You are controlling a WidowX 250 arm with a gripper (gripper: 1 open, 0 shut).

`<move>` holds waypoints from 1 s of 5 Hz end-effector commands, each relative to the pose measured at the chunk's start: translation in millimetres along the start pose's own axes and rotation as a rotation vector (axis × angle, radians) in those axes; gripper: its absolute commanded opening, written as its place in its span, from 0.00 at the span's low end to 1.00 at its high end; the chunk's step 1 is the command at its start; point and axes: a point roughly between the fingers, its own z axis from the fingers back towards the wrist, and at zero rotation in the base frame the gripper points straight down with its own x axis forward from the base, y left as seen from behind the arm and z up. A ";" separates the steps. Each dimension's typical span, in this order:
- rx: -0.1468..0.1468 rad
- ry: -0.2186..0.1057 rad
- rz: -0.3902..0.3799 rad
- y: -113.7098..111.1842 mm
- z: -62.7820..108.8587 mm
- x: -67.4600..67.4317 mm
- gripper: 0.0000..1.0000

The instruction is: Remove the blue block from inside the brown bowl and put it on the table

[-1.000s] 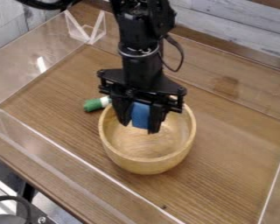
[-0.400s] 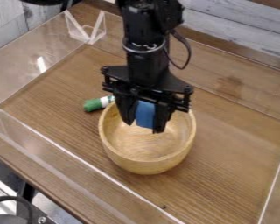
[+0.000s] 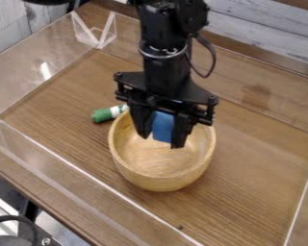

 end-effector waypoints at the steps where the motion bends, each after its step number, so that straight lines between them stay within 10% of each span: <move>1: -0.019 -0.079 -0.026 -9.9 20.6 8.8 0.00; 5: -0.037 -0.077 -0.085 -36.8 16.4 -2.6 0.00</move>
